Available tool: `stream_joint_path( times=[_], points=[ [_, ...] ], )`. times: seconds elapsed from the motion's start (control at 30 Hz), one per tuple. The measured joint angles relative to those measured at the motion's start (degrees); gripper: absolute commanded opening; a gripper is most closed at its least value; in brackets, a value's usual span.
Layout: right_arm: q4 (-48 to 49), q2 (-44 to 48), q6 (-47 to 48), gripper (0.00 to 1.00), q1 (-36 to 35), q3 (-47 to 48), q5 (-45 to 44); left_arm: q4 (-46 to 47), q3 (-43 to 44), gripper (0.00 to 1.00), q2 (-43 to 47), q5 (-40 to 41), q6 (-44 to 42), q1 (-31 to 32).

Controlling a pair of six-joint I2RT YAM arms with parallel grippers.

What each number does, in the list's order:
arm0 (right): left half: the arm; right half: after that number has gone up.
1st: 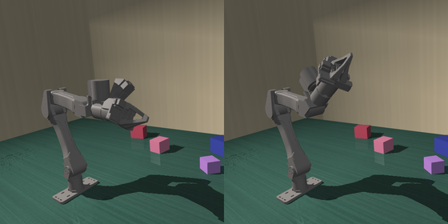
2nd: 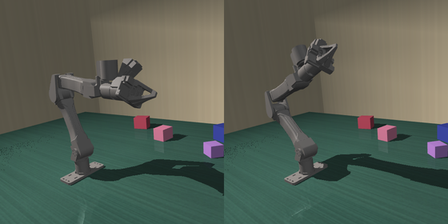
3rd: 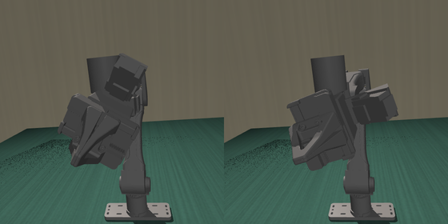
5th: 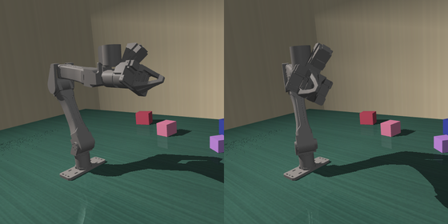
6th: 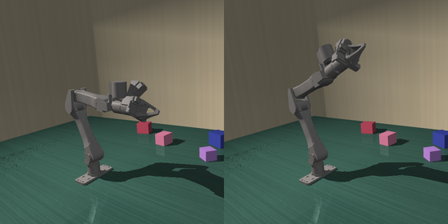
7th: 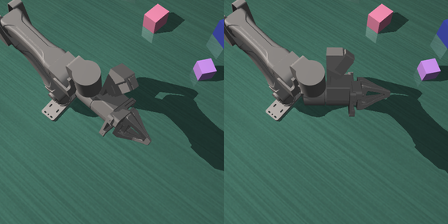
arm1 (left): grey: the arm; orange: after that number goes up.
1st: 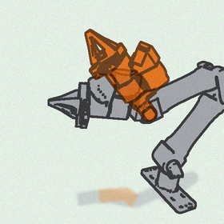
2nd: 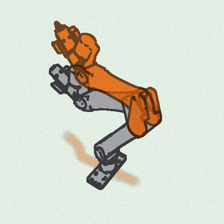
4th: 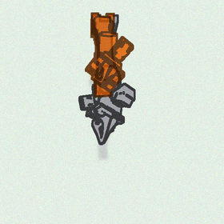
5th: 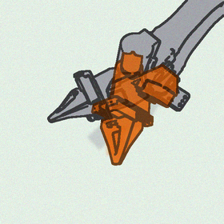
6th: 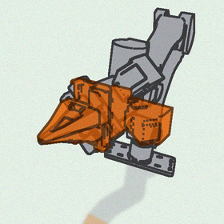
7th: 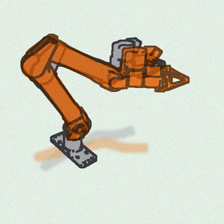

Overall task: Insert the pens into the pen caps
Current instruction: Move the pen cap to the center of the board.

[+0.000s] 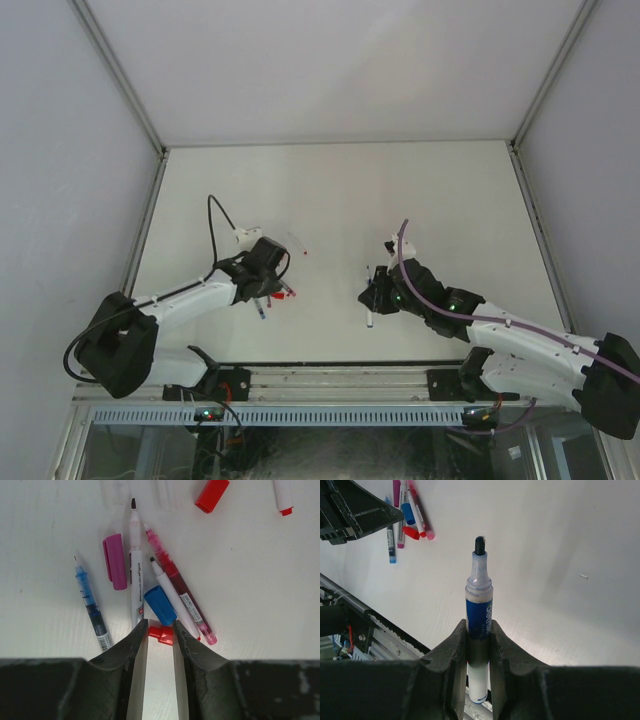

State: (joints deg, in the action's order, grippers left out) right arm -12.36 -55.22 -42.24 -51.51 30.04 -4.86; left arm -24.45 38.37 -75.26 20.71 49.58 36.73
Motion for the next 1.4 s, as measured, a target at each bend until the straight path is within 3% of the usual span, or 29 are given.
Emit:
stream_joint_path(
  times=[1.4],
  points=[
    [1.42,-1.27,-0.63,0.0,-0.39,0.0,1.22,3.04,0.11,0.33,-5.53,-0.37,-0.09,-1.66]
  ],
)
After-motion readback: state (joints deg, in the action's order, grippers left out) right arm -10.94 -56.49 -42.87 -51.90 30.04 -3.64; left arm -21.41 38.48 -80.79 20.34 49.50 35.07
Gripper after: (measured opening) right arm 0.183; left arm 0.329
